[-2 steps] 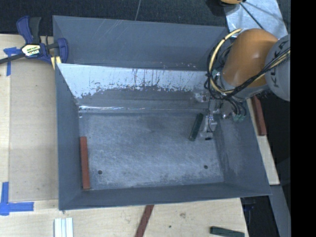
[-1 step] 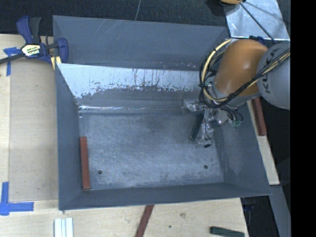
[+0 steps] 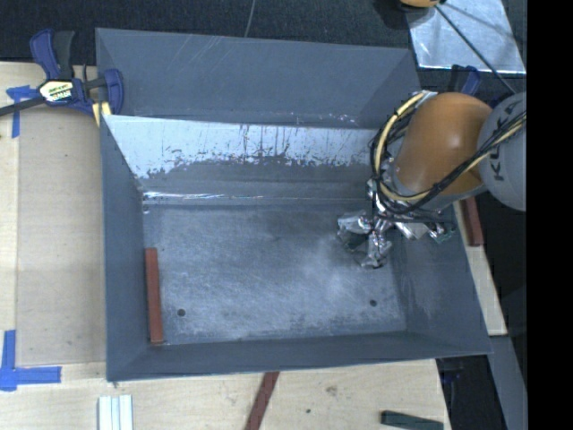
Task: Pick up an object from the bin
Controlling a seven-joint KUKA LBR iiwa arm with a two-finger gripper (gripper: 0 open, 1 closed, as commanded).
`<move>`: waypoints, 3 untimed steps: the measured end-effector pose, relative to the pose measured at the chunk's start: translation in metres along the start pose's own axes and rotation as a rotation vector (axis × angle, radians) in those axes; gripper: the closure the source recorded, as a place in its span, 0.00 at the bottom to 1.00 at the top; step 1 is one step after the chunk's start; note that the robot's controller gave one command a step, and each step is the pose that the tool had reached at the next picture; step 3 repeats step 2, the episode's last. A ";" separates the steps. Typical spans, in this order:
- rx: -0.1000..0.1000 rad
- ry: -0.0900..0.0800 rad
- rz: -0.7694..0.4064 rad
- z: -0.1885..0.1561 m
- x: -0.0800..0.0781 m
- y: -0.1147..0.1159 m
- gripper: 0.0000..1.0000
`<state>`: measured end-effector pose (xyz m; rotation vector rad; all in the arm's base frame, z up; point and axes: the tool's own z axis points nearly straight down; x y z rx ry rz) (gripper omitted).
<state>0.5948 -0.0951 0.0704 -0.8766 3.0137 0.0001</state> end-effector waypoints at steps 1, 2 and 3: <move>0.000 0.000 0.000 0.000 0.000 0.000 1.00; 0.001 -0.001 -0.026 -0.134 -0.013 -0.002 1.00; 0.001 -0.001 -0.026 -0.134 -0.013 -0.002 1.00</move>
Offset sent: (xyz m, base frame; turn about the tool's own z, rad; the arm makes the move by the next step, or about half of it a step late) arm 0.0103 0.0049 0.1330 -0.0294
